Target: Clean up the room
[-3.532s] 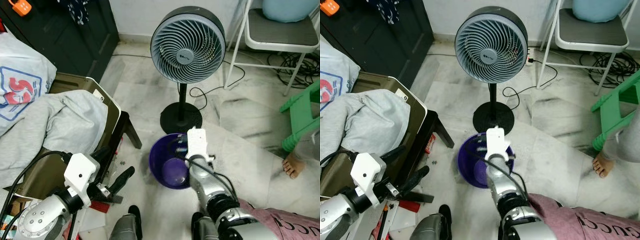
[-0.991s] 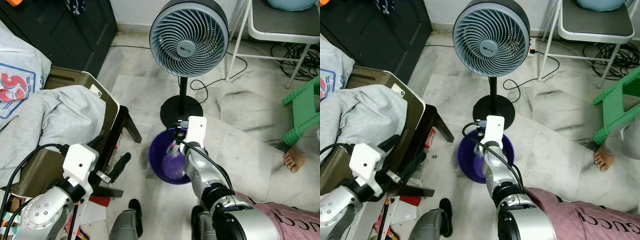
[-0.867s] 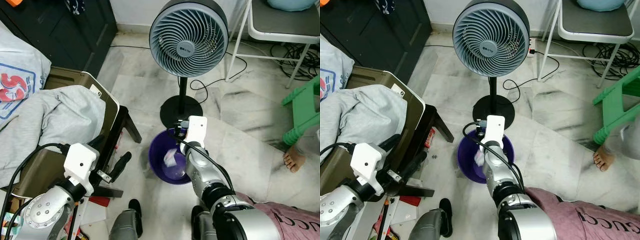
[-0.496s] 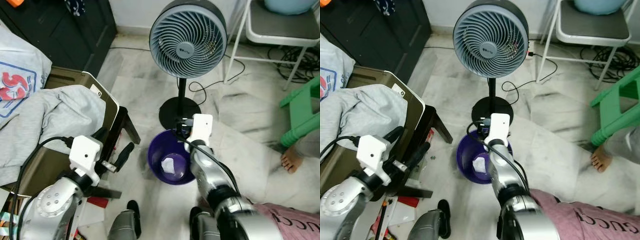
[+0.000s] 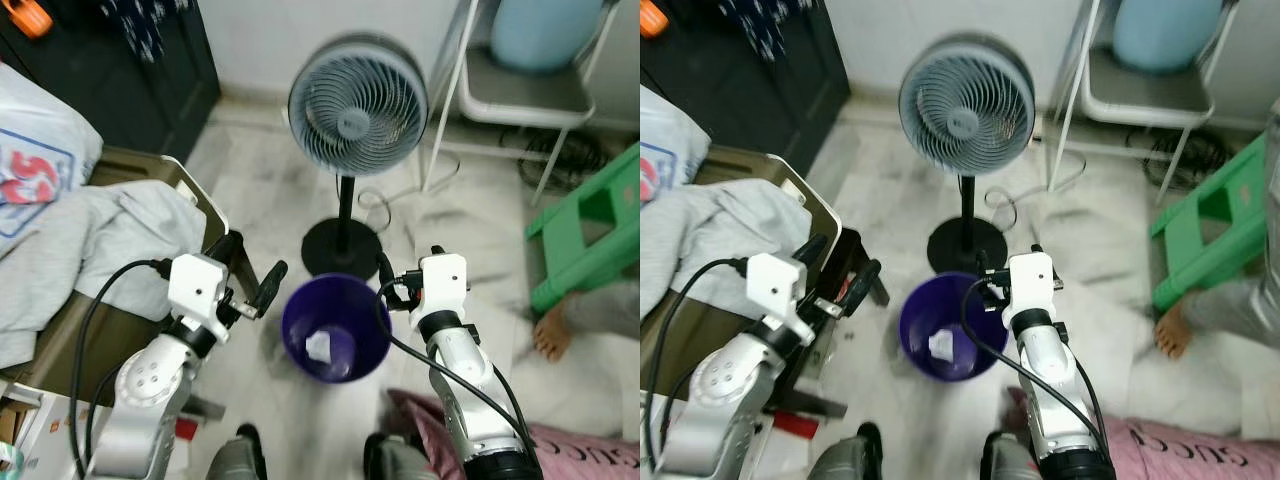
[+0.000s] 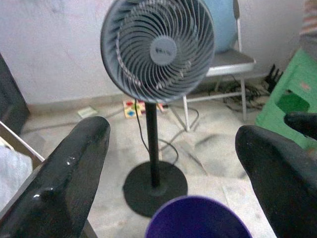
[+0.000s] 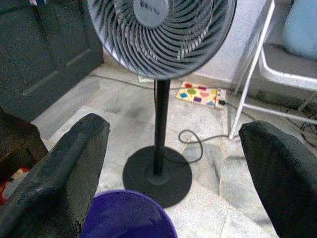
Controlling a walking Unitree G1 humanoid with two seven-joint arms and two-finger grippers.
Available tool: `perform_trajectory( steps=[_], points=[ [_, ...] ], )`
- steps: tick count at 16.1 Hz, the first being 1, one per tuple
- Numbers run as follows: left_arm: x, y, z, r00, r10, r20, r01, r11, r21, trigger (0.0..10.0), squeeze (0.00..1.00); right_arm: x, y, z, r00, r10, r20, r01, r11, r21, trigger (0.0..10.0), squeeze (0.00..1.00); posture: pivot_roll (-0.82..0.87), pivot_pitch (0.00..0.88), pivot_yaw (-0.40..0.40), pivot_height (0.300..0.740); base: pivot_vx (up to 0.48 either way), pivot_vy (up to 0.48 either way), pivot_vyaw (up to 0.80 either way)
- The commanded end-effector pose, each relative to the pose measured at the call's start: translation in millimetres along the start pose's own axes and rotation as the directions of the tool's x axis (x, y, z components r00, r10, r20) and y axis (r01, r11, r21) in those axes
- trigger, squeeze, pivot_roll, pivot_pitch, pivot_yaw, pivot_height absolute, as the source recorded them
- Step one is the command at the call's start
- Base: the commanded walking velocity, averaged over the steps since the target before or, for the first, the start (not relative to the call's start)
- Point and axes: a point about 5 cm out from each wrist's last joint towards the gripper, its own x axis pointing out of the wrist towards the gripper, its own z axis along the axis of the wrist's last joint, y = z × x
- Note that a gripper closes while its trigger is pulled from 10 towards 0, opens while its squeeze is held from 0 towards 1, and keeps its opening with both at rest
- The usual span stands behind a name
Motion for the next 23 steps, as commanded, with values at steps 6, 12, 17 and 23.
perform_trajectory(
  steps=[6,12,17,23],
  points=[
    [21.7,8.9,-7.6,0.991,0.13,0.035,-0.131,0.99,0.044,10.0,0.0,12.9,-15.4,13.3,0.999,-0.036,-0.021,0.036,0.999,0.021,10.0,1.0,-0.06,0.003,-0.014,0.74,0.0,0.0,0.0],
    [29.6,11.1,-16.3,0.974,0.221,0.042,-0.223,0.973,0.066,10.0,0.0,-25.2,-24.6,7.1,0.998,0.013,-0.067,-0.016,0.998,-0.055,10.0,0.98,-0.09,0.0,-0.069,0.74,0.0,0.0,0.0],
    [23.0,8.9,-24.7,0.966,0.258,0.016,-0.259,0.964,0.053,10.0,0.0,-27.9,-29.8,4.0,0.989,0.056,-0.135,-0.059,0.998,-0.02,10.0,0.87,-0.09,0.0,-0.026,0.74,0.0,0.0,0.0],
    [9.4,4.2,-32.4,0.965,0.262,-0.017,-0.261,0.963,0.067,10.0,0.0,-35.1,-31.5,3.2,0.995,0.036,-0.093,-0.036,0.999,-0.002,10.0,0.0,-0.05,0.0,-0.002,0.74,0.0,0.0,0.0]
  ],
)
